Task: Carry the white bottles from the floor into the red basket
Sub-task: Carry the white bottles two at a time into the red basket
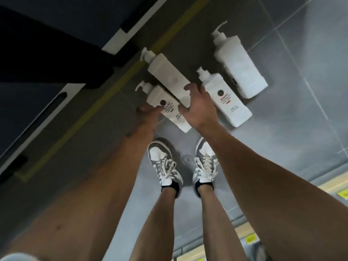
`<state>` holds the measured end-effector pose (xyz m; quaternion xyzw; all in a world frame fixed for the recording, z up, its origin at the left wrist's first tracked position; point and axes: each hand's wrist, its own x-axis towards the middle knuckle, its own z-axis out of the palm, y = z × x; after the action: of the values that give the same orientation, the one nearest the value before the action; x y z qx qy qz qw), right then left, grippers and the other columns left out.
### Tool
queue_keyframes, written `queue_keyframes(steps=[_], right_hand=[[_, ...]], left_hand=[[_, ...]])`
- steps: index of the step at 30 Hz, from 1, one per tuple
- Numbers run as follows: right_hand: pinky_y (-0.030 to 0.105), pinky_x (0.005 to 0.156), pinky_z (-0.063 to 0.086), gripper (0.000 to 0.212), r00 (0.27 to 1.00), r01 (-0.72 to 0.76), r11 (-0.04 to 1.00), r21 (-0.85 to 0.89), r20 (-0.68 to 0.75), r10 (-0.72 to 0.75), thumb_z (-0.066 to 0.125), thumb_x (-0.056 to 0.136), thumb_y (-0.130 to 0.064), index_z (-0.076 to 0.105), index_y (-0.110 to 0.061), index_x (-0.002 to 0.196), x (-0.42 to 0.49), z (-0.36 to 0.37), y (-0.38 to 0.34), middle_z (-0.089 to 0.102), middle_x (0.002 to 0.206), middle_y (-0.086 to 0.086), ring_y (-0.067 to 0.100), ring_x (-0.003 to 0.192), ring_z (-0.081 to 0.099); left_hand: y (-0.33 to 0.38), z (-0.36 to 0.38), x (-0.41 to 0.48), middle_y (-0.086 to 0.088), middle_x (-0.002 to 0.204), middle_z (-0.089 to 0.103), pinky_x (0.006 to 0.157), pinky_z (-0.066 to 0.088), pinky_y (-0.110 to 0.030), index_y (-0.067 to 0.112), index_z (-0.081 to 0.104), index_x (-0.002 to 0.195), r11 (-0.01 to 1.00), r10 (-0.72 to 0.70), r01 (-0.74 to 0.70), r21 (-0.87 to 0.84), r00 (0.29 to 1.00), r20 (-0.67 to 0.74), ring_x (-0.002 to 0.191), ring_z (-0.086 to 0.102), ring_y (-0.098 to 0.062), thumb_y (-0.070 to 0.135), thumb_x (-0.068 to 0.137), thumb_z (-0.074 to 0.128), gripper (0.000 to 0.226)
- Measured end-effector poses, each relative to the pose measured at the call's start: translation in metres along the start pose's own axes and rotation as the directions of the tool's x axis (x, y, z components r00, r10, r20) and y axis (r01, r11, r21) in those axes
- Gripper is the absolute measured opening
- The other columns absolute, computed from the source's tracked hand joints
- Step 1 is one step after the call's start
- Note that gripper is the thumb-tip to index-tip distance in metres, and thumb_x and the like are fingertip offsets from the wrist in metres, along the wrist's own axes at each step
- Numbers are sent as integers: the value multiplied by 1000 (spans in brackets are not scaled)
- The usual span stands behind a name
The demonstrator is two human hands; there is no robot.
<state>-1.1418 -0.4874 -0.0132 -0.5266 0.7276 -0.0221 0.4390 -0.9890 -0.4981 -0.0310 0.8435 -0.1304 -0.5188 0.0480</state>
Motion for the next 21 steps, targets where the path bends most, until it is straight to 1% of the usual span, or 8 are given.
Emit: queue_keyframes(steps=[2,4,8,11,14,16,19,21], right_hand=[[44,90,48,60,997,35,999,-13,-65,-36,75,86,-27,48,-20,138,13,18,3,51,133,12,34,121,51],[44,91,49,66,989,48,999,-25,-135,-51,77,83,-27,46,-21,141,30,34,5,50,135,11,33,122,50],[44,98,48,75,976,53,998,-40,-211,-61,76,82,-35,42,-22,148,68,61,5,47,139,11,32,126,46],[44,104,43,80,981,46,997,-64,-188,-57,75,83,-34,38,-19,152,86,76,7,46,142,12,34,129,44],[44,108,39,81,981,33,996,-82,-187,-48,72,83,-32,36,-16,154,95,84,13,50,141,13,35,127,47],[45,108,39,85,982,41,992,-120,-178,-62,74,82,-34,34,-14,154,99,86,17,50,141,14,37,126,48],[45,105,40,90,984,64,981,-182,-153,-92,75,83,-41,30,-13,156,100,85,20,49,141,15,36,124,49],[45,104,41,92,985,60,980,-192,-149,-89,75,84,-46,28,-14,156,102,84,20,49,141,14,35,124,49]], left_hand=[[-3,8,22,-14,120,66,80,51,-30,4,54,126,996,-75,75,-57,997,-6,95,65,-20,30,82,81,59],[-3,19,42,-15,127,63,86,52,-36,6,45,137,985,-140,138,-104,990,-13,94,62,-21,38,77,84,78],[-5,48,77,-18,146,43,110,41,-50,10,27,149,979,-118,105,-177,991,-66,132,47,-35,45,77,82,98],[-9,61,92,-16,157,33,112,40,-51,8,16,156,981,-45,47,-187,999,11,139,42,-36,59,71,71,114],[-11,63,98,-21,150,39,111,40,-55,7,20,153,984,-36,18,-180,995,-94,136,43,-40,51,76,79,106],[-9,62,97,-21,143,46,107,44,-54,6,21,151,999,-4,-3,-53,989,-150,129,49,-40,50,74,82,108],[-7,57,93,-22,147,43,108,41,-49,2,13,155,978,125,-93,189,978,-165,134,45,-41,52,74,82,118],[-9,51,93,-20,149,42,106,39,-48,4,15,155,958,195,-148,246,964,-180,134,44,-41,50,73,83,117]])
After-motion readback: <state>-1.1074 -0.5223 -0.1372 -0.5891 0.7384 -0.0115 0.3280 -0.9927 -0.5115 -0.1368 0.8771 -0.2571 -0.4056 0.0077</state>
